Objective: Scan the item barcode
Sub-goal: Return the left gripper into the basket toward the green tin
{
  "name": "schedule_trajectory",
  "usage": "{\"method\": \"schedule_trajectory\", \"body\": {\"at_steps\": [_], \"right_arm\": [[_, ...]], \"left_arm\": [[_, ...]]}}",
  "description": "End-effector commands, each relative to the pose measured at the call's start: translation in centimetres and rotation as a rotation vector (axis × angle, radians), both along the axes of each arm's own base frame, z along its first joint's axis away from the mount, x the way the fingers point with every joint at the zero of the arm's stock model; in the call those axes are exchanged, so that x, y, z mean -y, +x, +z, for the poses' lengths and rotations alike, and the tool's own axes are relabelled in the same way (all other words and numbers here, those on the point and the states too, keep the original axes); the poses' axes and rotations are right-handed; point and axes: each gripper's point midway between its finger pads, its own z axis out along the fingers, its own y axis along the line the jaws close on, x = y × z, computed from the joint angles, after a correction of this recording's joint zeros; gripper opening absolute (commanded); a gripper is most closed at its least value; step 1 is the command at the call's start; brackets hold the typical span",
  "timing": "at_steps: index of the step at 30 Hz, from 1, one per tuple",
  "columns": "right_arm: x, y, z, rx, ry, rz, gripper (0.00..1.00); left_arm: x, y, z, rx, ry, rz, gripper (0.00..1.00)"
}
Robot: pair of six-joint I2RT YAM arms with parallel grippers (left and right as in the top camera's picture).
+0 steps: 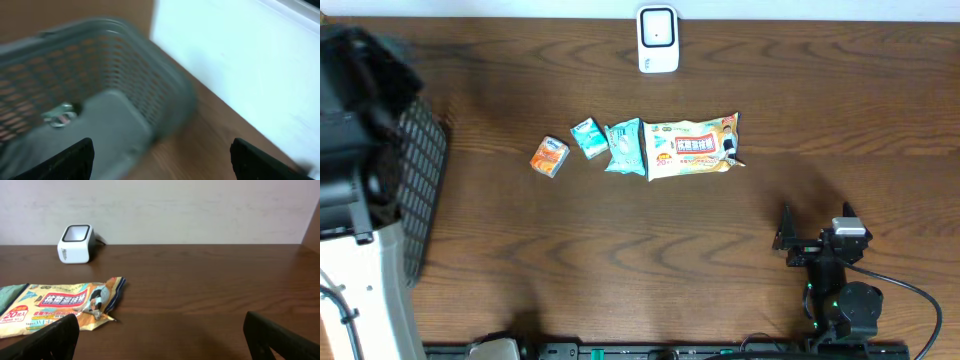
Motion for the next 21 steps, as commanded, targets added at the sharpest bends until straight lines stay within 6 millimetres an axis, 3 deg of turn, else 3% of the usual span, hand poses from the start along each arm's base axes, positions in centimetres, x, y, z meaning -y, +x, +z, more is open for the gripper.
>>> {"method": "schedule_trajectory", "body": {"at_steps": [1, 6, 11, 16, 21], "right_arm": [[-0.2, 0.0, -0.1, -0.002, 0.007, 0.006, 0.99], [-0.2, 0.0, -0.1, -0.001, 0.006, 0.006, 0.99], [-0.2, 0.0, -0.1, -0.002, 0.007, 0.006, 0.99], [-0.2, 0.0, -0.1, -0.002, 0.007, 0.006, 0.99], [-0.2, 0.0, -0.1, -0.002, 0.006, 0.006, 0.99]], "left_arm": [[-3.5, -0.9, 0.5, 0.008, 0.029, 0.106, 0.86], [-7.9, -1.0, 0.0, 0.003, 0.053, 0.208, 0.86], [-11.9, -1.1, -2.6, -0.136, 0.095, 0.244, 0.86], [-15.4, -0.7, -7.3, -0.39, 0.159, 0.18, 0.92], [-16.6, -0.3, -13.6, -0.661, 0.188, 0.033, 0.93]]}}
